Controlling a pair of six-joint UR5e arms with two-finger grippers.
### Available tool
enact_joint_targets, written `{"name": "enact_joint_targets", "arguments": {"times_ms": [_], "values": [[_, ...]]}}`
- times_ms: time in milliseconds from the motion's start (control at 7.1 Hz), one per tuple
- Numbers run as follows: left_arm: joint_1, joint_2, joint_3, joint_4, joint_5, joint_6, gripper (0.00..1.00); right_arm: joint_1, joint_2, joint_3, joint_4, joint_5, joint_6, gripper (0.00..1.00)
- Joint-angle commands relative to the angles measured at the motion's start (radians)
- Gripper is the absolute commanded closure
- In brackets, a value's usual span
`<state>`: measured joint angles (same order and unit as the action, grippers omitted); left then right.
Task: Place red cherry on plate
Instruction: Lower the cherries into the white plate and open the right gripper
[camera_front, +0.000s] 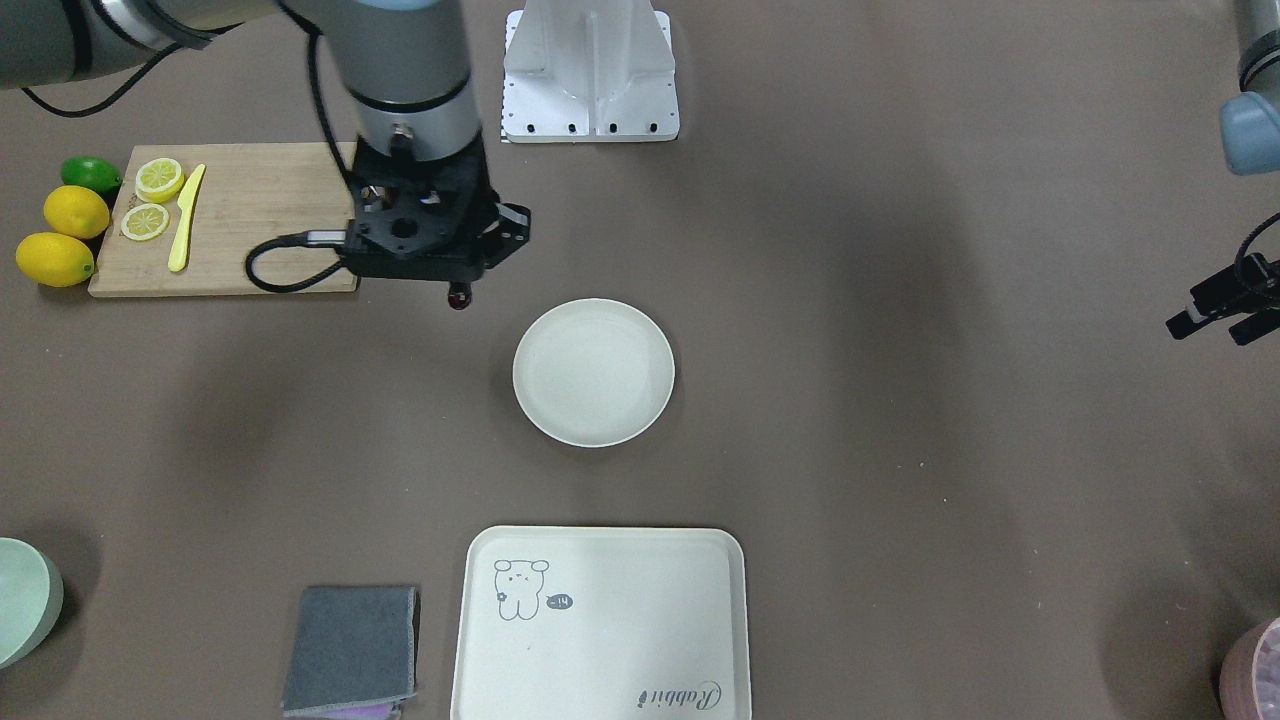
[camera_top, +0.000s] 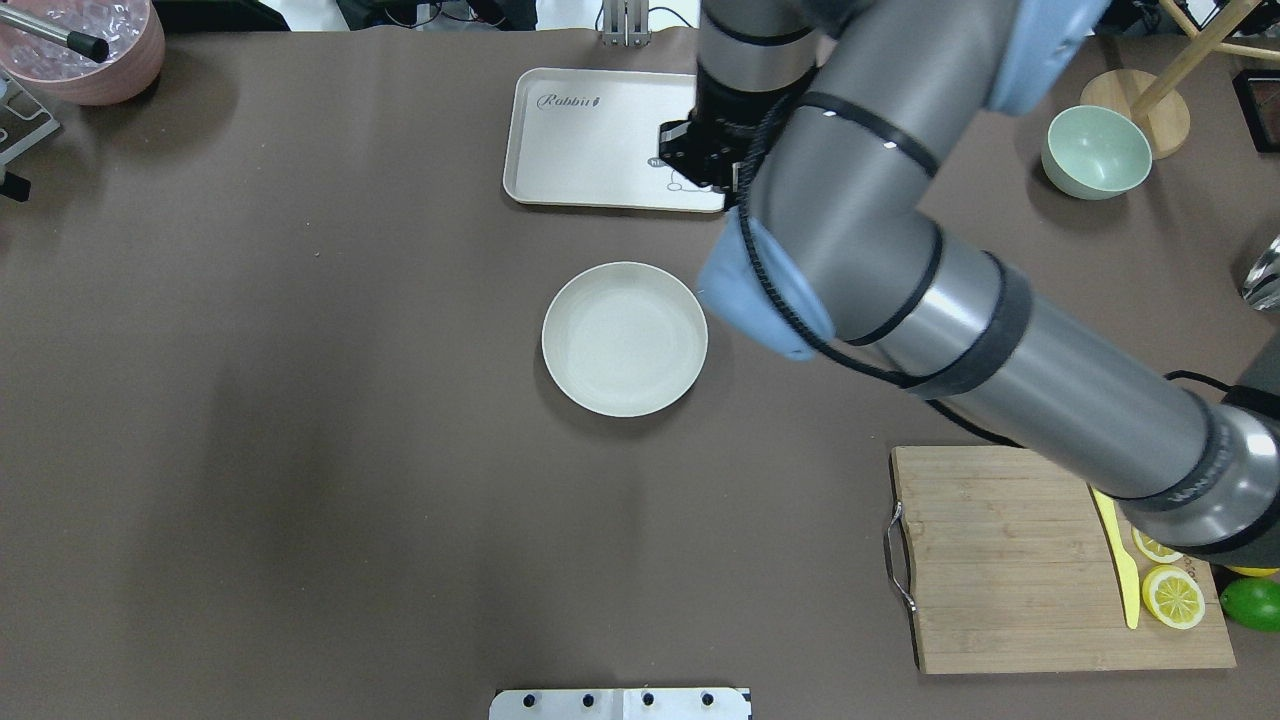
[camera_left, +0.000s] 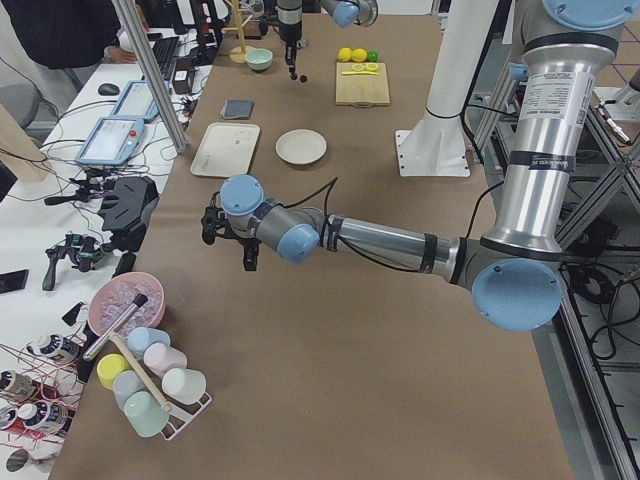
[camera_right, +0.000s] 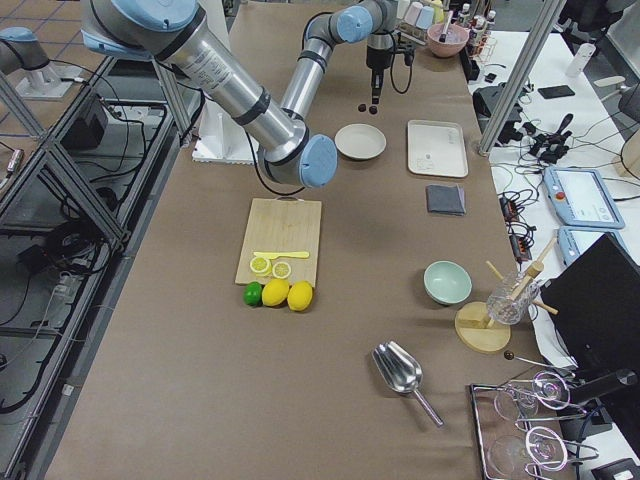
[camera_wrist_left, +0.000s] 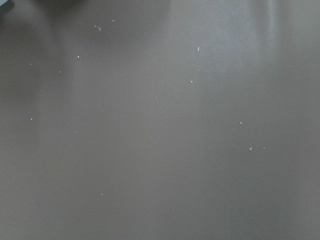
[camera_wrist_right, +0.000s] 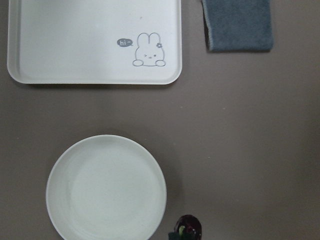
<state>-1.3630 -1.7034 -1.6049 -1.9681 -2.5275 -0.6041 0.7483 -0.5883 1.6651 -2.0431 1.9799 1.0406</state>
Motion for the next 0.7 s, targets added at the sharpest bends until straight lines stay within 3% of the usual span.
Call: {"name": "enact_joint_targets", "arguments": {"times_ms": [0, 563], "values": [[-0.001, 0.002, -0.001, -0.002, 0.006, 0.000, 0.02, -0.122, 0.028, -0.216, 0.247, -0.126, 0.117, 1.00], [0.001, 0.001, 0.002, -0.002, 0.053, 0.001, 0.02, -0.234, 0.012, -0.312, 0.362, -0.261, 0.197, 1.00]]}}
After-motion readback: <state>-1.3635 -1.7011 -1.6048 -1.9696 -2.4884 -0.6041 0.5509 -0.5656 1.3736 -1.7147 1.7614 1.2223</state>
